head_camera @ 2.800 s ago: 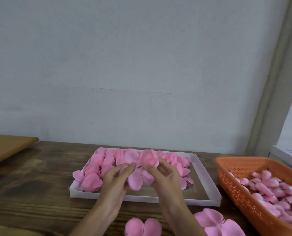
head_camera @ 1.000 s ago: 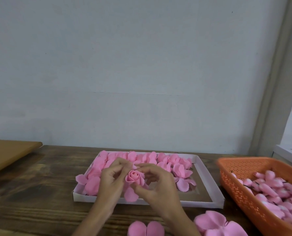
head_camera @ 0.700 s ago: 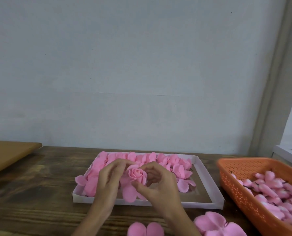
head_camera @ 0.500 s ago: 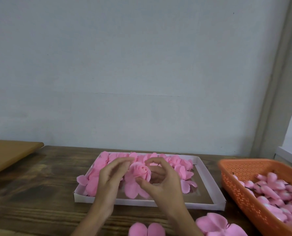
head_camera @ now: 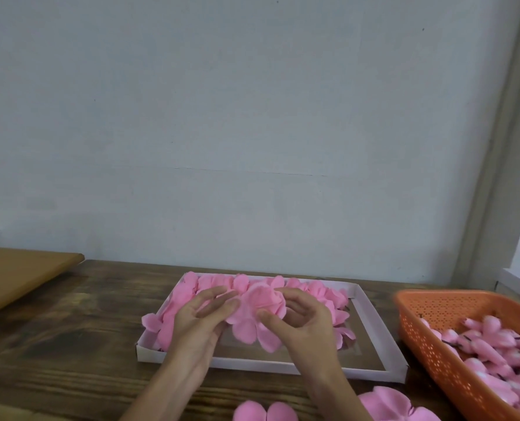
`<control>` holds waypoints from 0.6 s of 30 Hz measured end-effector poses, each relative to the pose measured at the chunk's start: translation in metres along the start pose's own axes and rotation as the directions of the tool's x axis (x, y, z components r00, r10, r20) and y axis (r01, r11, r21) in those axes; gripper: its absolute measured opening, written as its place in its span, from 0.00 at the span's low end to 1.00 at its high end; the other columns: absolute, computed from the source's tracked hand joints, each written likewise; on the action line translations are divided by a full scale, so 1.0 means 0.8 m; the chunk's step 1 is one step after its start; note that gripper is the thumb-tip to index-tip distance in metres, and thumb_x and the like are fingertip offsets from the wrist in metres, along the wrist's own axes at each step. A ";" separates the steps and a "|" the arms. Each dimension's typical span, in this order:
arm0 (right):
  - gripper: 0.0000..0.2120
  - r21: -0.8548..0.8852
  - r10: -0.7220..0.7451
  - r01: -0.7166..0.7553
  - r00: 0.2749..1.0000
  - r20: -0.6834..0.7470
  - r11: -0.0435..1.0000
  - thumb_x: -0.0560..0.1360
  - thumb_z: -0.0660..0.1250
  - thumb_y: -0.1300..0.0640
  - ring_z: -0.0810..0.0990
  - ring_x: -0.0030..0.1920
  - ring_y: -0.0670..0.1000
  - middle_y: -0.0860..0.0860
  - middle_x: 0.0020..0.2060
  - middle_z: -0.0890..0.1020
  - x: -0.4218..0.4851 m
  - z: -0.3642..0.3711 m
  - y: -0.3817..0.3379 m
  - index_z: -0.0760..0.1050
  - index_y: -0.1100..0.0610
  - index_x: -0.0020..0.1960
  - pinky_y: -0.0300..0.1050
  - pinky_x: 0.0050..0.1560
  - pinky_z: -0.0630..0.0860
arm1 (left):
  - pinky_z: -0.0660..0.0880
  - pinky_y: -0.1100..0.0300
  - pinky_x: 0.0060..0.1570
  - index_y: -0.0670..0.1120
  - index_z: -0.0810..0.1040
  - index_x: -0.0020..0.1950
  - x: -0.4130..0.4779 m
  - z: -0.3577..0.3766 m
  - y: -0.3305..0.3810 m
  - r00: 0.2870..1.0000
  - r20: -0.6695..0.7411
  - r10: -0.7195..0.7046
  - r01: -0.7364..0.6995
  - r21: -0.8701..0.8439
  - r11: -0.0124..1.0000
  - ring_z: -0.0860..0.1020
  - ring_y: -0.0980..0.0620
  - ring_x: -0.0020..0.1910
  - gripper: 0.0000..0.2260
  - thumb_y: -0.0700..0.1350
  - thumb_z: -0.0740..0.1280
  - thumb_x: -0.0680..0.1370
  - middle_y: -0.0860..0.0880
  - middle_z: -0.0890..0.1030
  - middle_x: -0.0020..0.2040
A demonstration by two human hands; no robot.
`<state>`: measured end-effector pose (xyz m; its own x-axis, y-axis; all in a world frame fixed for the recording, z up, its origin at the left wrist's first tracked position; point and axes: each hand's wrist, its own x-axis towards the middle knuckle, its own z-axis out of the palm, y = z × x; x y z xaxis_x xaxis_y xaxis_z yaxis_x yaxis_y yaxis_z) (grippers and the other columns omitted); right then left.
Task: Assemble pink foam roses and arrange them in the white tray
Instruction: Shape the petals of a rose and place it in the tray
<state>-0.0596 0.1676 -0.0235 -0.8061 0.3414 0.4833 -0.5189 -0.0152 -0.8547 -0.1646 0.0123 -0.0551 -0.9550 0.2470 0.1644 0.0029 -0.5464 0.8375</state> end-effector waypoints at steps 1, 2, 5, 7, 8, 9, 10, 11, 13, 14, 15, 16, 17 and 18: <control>0.13 -0.004 -0.009 0.009 1.000 0.006 1.000 0.70 0.78 0.71 0.88 0.48 0.58 0.56 0.47 0.88 0.000 0.000 0.000 0.85 0.58 0.51 0.48 0.47 0.85 | 0.84 0.58 0.40 0.36 0.81 0.61 -0.001 0.000 0.000 1.000 -0.004 0.009 -0.009 0.012 1.000 0.88 0.43 0.49 0.27 0.35 0.81 0.63 0.37 0.87 0.52; 0.13 -0.007 -0.014 0.014 1.000 0.013 1.000 0.70 0.78 0.71 0.88 0.49 0.58 0.57 0.47 0.88 -0.001 0.000 0.000 0.85 0.58 0.51 0.50 0.49 0.85 | 0.84 0.57 0.40 0.37 0.82 0.60 -0.002 0.000 0.002 1.000 -0.016 0.015 -0.014 0.029 0.999 0.88 0.43 0.49 0.28 0.37 0.82 0.61 0.37 0.87 0.52; 0.14 0.001 -0.024 0.024 0.999 0.048 1.000 0.70 0.78 0.71 0.88 0.50 0.59 0.57 0.48 0.88 -0.002 0.001 -0.001 0.85 0.56 0.51 0.50 0.50 0.85 | 0.83 0.50 0.48 0.40 0.84 0.59 -0.005 0.001 0.007 0.997 -0.051 0.061 -0.056 0.102 0.993 0.88 0.42 0.50 0.30 0.43 0.84 0.58 0.38 0.88 0.51; 0.14 -0.001 -0.045 0.046 0.995 0.086 0.999 0.70 0.79 0.70 0.88 0.51 0.58 0.57 0.48 0.88 -0.003 0.002 -0.001 0.85 0.56 0.51 0.47 0.51 0.84 | 0.81 0.46 0.55 0.43 0.86 0.56 -0.007 0.004 0.009 0.995 -0.054 0.081 -0.073 0.129 0.989 0.87 0.41 0.49 0.29 0.46 0.84 0.57 0.38 0.88 0.50; 0.13 -0.014 -0.056 0.058 0.992 0.110 0.998 0.70 0.79 0.69 0.87 0.51 0.58 0.57 0.48 0.88 -0.004 0.003 -0.001 0.85 0.56 0.52 0.47 0.51 0.84 | 0.81 0.45 0.54 0.45 0.87 0.54 -0.009 0.007 0.011 0.994 -0.059 0.093 -0.084 0.141 0.987 0.87 0.41 0.49 0.26 0.48 0.84 0.57 0.39 0.88 0.50; 0.13 -0.037 -0.061 0.067 0.989 0.131 0.997 0.71 0.79 0.68 0.87 0.51 0.58 0.57 0.49 0.88 -0.005 0.004 0.000 0.85 0.56 0.52 0.48 0.52 0.84 | 0.82 0.46 0.52 0.47 0.87 0.51 -0.010 0.008 0.012 0.992 -0.054 0.110 -0.101 0.144 0.984 0.87 0.41 0.49 0.22 0.48 0.83 0.58 0.40 0.88 0.49; 0.12 -0.069 -0.059 0.069 0.988 0.143 0.995 0.71 0.79 0.66 0.88 0.51 0.57 0.56 0.49 0.88 -0.006 0.005 0.001 0.85 0.55 0.52 0.49 0.51 0.84 | 0.83 0.48 0.48 0.49 0.88 0.49 -0.012 0.010 0.011 0.992 -0.048 0.119 -0.112 0.137 0.984 0.87 0.42 0.49 0.19 0.47 0.82 0.60 0.41 0.88 0.49; 0.11 -0.105 -0.052 0.067 0.988 0.143 0.992 0.71 0.80 0.64 0.88 0.51 0.56 0.55 0.49 0.88 -0.006 0.007 0.002 0.86 0.54 0.52 0.49 0.50 0.85 | 0.83 0.51 0.44 0.49 0.87 0.47 -0.014 0.013 0.010 0.991 -0.026 0.129 -0.125 0.121 0.985 0.86 0.42 0.49 0.15 0.46 0.81 0.61 0.42 0.88 0.49; 0.11 -0.156 -0.034 0.053 0.992 0.121 0.986 0.71 0.80 0.61 0.88 0.49 0.55 0.53 0.48 0.88 -0.007 0.010 0.004 0.86 0.53 0.52 0.51 0.48 0.85 | 0.82 0.55 0.41 0.47 0.87 0.45 -0.018 0.020 0.011 0.990 -0.004 0.140 -0.139 0.095 0.986 0.85 0.42 0.49 0.10 0.45 0.79 0.65 0.41 0.87 0.48; 0.11 -0.168 -0.025 0.044 0.993 0.111 0.985 0.71 0.80 0.61 0.88 0.48 0.55 0.52 0.48 0.88 -0.007 0.011 0.005 0.86 0.53 0.52 0.51 0.48 0.85 | 0.82 0.54 0.42 0.45 0.86 0.45 -0.019 0.020 0.009 0.992 -0.002 0.130 -0.130 0.058 0.990 0.84 0.42 0.49 0.10 0.46 0.79 0.67 0.40 0.86 0.48; 0.11 -0.174 -0.018 0.036 0.994 0.104 0.984 0.71 0.80 0.62 0.88 0.49 0.54 0.52 0.48 0.88 -0.006 0.011 0.006 0.86 0.54 0.52 0.52 0.48 0.85 | 0.82 0.52 0.43 0.43 0.86 0.45 -0.021 0.021 0.009 0.992 -0.005 0.129 -0.128 0.045 0.991 0.84 0.41 0.49 0.10 0.48 0.78 0.69 0.39 0.85 0.48; 0.12 -0.177 -0.010 0.027 0.995 0.096 0.984 0.71 0.80 0.63 0.88 0.49 0.54 0.52 0.48 0.88 -0.006 0.012 0.006 0.86 0.55 0.53 0.51 0.48 0.85 | 0.82 0.50 0.45 0.41 0.85 0.46 -0.026 0.025 0.014 0.993 -0.022 0.114 -0.113 0.050 0.992 0.84 0.41 0.48 0.12 0.50 0.76 0.73 0.38 0.86 0.48; 0.12 -0.178 -0.001 0.017 0.996 0.091 0.984 0.71 0.79 0.64 0.88 0.49 0.53 0.52 0.48 0.88 -0.006 0.011 0.007 0.85 0.55 0.53 0.50 0.48 0.85 | 0.80 0.47 0.48 0.39 0.85 0.47 -0.028 0.028 0.016 0.996 -0.021 0.091 -0.090 0.054 0.994 0.84 0.40 0.48 0.17 0.54 0.71 0.78 0.37 0.86 0.49; 0.12 -0.176 0.010 0.006 0.996 0.089 0.984 0.71 0.79 0.65 0.88 0.50 0.53 0.51 0.48 0.88 -0.005 0.011 0.007 0.85 0.56 0.54 0.49 0.49 0.85 | 0.79 0.46 0.50 0.39 0.84 0.48 -0.031 0.028 0.017 0.999 -0.003 0.036 -0.036 0.076 0.996 0.85 0.40 0.49 0.21 0.57 0.66 0.82 0.36 0.86 0.50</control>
<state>-0.0617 0.1578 -0.0287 -0.8334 0.2560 0.4897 -0.4654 0.1525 -0.8718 -0.1344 0.0168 -0.0363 -0.9551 0.2246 0.1930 0.0595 -0.4929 0.8681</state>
